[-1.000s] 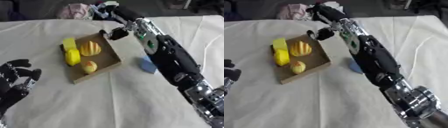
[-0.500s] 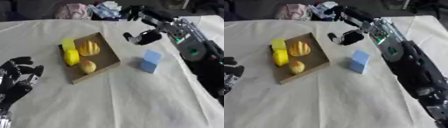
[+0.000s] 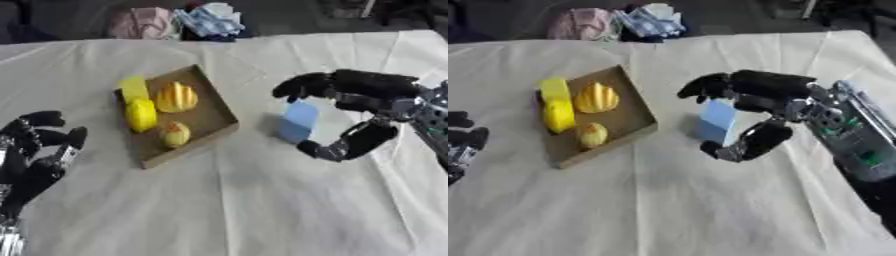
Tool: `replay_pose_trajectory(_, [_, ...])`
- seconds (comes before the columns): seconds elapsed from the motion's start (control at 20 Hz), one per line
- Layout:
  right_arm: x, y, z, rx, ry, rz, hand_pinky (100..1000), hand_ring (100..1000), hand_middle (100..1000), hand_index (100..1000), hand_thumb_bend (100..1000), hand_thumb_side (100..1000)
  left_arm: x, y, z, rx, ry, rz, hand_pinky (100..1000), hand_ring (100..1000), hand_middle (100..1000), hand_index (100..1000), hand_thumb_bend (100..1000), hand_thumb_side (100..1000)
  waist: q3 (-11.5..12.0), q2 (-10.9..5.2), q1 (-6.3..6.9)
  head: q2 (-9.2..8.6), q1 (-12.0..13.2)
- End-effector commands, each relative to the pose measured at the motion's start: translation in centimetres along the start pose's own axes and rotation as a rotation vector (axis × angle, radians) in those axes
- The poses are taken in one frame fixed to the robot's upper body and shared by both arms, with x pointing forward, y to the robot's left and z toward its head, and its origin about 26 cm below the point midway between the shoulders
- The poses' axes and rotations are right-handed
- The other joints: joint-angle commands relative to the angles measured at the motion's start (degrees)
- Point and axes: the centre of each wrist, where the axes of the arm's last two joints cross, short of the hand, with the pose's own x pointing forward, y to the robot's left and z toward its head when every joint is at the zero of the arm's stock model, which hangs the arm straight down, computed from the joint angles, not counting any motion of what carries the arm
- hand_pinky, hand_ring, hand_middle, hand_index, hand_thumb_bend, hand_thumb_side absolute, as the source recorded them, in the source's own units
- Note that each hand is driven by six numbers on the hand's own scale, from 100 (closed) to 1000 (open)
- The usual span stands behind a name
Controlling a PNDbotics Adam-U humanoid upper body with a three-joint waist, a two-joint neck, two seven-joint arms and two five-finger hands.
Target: Pick up objects on the table and place them in the box.
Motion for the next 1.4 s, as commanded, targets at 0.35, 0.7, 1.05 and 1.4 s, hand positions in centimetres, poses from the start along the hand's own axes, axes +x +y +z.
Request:
replay_pose_trajectory(0.35, [-1.5,-0.3,0.1,0.025,0.153,0.107,840,895,959,1000,334,415,0.2,0.5,-0.1,-0.001,-0.008,-0.022,684,577,609,727,535,402,-0.49,-0.92,-0.39,0.08,-0.17])
replay_pose_trajectory(0.7, [-3.7,0.4,-1.4,-0.005,0.247,0.104,827,884,941,995,331,428,0.2,0.4,0.0,-0.006,-0.003,-0.020,685,578,611,728,529,405,-0.61,-1.09,-0.20,0.15,-0.39])
replay_pose_trajectory(1.05, [-6.6,1.5,-3.3,0.010,0.329,0.047,816,872,925,987,324,427,0.1,0.2,0.0,-0.017,-0.001,-0.018,687,580,612,730,524,410,-0.39,-1.22,0.02,-0.06,-0.76])
replay_pose_trajectory(1.4, [-7.7,2.0,-4.5,-0.003,0.355,0.071,784,816,807,935,296,385,0.1,0.2,0.0,-0.019,0.000,-0.018,688,580,613,730,521,411,0.04,-1.15,0.08,-0.15,-1.01])
